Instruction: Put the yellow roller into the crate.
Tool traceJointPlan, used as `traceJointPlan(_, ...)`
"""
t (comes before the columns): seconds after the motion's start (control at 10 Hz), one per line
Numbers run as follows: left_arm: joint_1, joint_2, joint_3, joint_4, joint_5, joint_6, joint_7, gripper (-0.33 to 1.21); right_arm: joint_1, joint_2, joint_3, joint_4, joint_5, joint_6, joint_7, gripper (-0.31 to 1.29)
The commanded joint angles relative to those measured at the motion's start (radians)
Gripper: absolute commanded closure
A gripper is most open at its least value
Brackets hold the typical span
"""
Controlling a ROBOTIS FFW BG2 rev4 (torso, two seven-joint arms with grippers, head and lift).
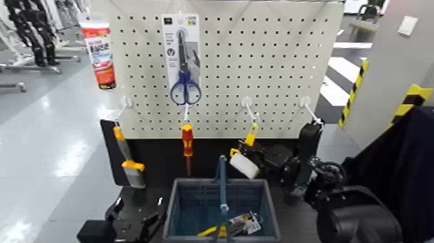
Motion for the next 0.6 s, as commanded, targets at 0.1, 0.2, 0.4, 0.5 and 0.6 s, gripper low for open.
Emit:
traceJointPlan(0.1,-0.001,-0.001,0.0,0.003,0.0,0.0,0.0,0.11,0.031,-0.005,-0.011,-0.083,-0.001,0.032,-0.002,1.26)
traceJointPlan(0.2,-0.001,0.0,0.0,0.003,0.0,0.0,0.0,0.11,0.038,-0.008,-0.015,-0.104,-0.001,0.044,-0.002,1.26)
traceJointPlan(0.4,-0.003,0.0,-0.002,0.005,0.0,0.002,0.0,0.11,0.066,-0.009,-0.026,-0.158,-0.003,0.066,-0.002,1.26)
traceJointPlan(0.5,-0.003,0.0,-0.003,0.005,0.0,0.002,0.0,0.11,0.083,-0.009,-0.034,-0.201,-0.003,0.09,-0.008,1.26)
traceJointPlan(0.6,-0.004,0.0,-0.003,0.006,0.0,0.002,0.0,0.11,0.104,-0.009,-0.047,-0.242,-0.006,0.122,-0.01,1.26)
